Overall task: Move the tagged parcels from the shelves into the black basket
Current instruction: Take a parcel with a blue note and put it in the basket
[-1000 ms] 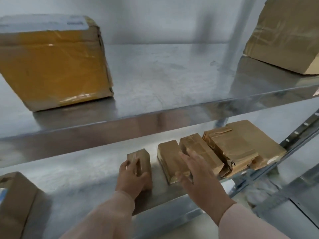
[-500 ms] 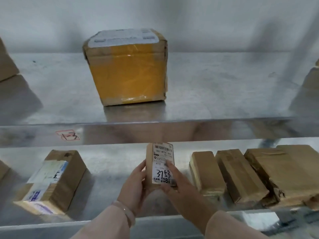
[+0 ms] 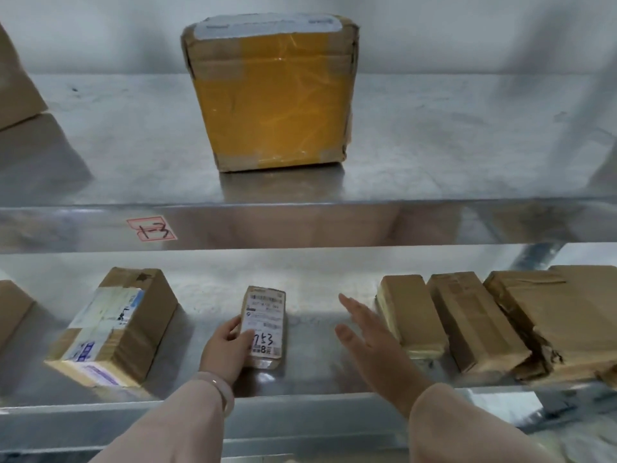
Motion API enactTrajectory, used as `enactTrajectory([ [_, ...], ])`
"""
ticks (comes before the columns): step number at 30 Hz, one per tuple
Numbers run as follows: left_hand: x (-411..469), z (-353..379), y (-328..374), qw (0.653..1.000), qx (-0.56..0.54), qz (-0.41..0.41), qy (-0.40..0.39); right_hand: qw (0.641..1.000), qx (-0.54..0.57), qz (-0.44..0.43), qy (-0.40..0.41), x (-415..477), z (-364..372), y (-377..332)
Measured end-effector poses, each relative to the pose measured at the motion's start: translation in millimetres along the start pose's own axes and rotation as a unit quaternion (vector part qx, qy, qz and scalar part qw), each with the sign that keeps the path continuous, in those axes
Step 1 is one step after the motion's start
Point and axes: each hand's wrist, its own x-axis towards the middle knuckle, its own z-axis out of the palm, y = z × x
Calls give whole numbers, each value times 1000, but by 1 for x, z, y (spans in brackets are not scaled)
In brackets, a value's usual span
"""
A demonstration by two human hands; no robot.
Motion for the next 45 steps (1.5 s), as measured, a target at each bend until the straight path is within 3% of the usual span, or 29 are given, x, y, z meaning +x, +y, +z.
enactTrajectory([
  [3,4,6,-1,999,35,6,15,998,0,14,69,-4,-18,15],
  [5,8,14,8,989,124,28,71,990,-18,23,135,-6,-30,25],
  [8,-2,35,36,951,241,143,130,973,-75,54,213,-10,-49,39],
  [11,-22,72,56,943,218,247,46,961,-136,115,209,-13,-59,55],
  [13,-38,99,58,939,214,264,-53,962,-159,143,168,-11,-58,63],
  [16,-58,137,55,939,196,222,-173,960,-189,161,126,-6,-59,71],
  [19,-67,160,54,947,167,162,-219,965,-170,163,114,-2,-63,75],
  [23,-69,166,63,954,98,95,-269,983,-93,95,123,-8,-53,73],
  [33,-51,165,70,965,127,19,-231,997,5,15,78,-14,-40,54],
  [37,-42,153,67,964,-5,-56,-259,982,33,49,179,-11,-45,54],
  [40,-45,141,66,933,-156,-99,-307,959,154,119,208,-7,-53,61],
  [43,-53,136,64,900,-239,-139,-336,922,344,154,88,-10,-53,55],
  [45,-58,136,63,904,-236,-136,-331,918,360,154,58,-11,-48,51],
])
